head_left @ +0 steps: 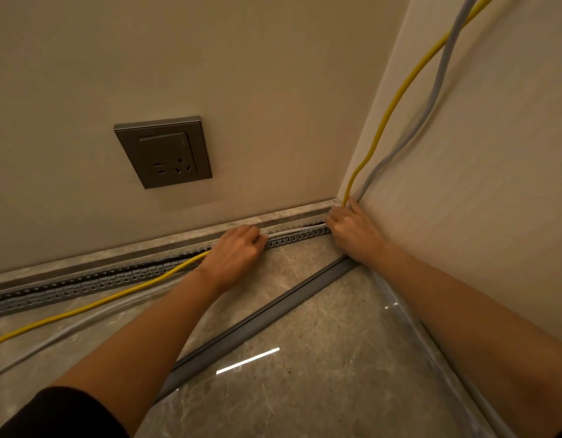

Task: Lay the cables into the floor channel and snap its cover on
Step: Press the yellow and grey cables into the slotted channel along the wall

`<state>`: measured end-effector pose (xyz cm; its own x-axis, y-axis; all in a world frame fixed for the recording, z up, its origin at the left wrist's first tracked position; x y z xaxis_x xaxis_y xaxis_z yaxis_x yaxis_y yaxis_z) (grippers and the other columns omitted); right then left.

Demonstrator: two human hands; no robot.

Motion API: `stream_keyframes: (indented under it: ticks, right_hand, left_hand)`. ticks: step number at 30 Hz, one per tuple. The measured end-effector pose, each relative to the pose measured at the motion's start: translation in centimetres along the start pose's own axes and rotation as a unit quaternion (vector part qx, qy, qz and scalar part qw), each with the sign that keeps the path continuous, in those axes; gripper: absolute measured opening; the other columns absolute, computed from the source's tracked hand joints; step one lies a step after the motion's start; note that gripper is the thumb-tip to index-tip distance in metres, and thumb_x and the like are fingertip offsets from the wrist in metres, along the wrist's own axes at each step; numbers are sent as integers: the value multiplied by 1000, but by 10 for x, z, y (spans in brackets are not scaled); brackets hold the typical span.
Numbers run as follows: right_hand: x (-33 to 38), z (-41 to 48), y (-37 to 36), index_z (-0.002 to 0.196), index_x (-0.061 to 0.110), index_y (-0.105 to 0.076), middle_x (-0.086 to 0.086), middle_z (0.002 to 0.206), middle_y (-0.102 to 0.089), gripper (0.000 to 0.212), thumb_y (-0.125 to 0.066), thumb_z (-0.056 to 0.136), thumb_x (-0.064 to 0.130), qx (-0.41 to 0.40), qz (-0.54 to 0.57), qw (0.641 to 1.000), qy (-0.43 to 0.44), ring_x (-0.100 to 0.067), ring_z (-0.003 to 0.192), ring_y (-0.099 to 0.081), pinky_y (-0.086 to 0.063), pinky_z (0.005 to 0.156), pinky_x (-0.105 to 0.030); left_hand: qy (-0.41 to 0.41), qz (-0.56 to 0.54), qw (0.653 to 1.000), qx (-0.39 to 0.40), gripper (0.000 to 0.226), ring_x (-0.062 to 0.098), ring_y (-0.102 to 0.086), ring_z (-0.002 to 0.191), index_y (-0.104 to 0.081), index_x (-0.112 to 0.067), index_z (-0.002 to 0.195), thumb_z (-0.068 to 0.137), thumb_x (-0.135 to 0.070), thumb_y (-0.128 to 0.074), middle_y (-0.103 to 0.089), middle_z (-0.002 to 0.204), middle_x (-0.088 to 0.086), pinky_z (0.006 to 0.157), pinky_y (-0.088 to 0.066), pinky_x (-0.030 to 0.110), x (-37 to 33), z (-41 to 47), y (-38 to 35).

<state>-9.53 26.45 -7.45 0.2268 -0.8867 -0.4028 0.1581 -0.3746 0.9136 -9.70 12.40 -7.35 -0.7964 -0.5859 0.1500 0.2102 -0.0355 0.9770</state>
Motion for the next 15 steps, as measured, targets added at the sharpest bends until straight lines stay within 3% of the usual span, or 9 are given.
stream_keyframes:
  ticks: [2, 5, 7, 8, 12, 15]
  right_hand:
    - [2, -6, 4, 65, 6, -73, -10, 69, -68, 3, -73, 62, 4, -16, -25, 999, -16, -27, 74, -70, -53, 89, -47]
    - [2, -10, -2, 72, 1, -71, -15, 71, -68, 26, -45, 72, 1, -21, 4, 998, -58, -32, 70, -68, -55, 86, -45]
    - [4, -11, -1, 75, -1, -68, -18, 69, -68, 16, -61, 64, -10, -9, 41, 995, -85, -34, 65, -68, -59, 76, -42]
    - [2, -9, -5, 75, 0, -67, -18, 66, -68, 23, -71, 56, -13, 0, 62, 994, -95, -33, 63, -68, -60, 73, -40]
    - [-2, -9, -3, 66, 4, -70, -13, 62, -70, 30, -86, 42, -5, -23, 106, 986, -123, -28, 58, -68, -59, 69, -32]
    - [-6, -4, -6, 84, 1, -72, -17, 85, -73, 16, -77, 69, 3, 39, 142, 977, -153, -32, 84, -69, -51, 91, -34]
  left_hand:
    - [1, 4, 1000, -10, 37, 23, -66, 59, -74, -4, 80, 49, -12, -91, -68, 69, 8, 51, -53, 24, -9, 3, -2]
    - [14, 12, 1000, -11, 28, 22, -65, 59, -73, -5, 71, 49, -11, -90, -67, 67, 7, 53, -52, 24, -16, 12, 0]
    - [27, 13, 1000, -3, 32, 19, -63, 53, -72, -8, 61, 38, -13, -94, -65, 60, 5, 49, -51, 22, -17, 17, 3]
    - [31, 14, 999, 4, 34, 18, -63, 50, -71, -9, 57, 32, -12, -95, -64, 56, 4, 47, -50, 20, -19, 19, 4]
    - [53, -2, 998, 19, 39, 19, -61, 43, -68, -11, 53, 23, -8, -94, -64, 49, 3, 41, -47, 17, -19, 19, -1]
    - [100, -35, 994, 12, 38, 20, -61, 42, -68, -11, 54, 26, -5, -92, -64, 49, 4, 40, -46, 17, -9, 16, -4]
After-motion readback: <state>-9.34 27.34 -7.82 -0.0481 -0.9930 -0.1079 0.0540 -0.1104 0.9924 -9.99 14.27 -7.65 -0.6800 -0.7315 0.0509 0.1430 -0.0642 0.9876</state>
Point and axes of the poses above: each hand's wrist, its own z-axis towards the middle knuckle, its own y-axis out of the back of the hand, x = y × z, the point moved 9 cm from there along z, towards the middle knuckle
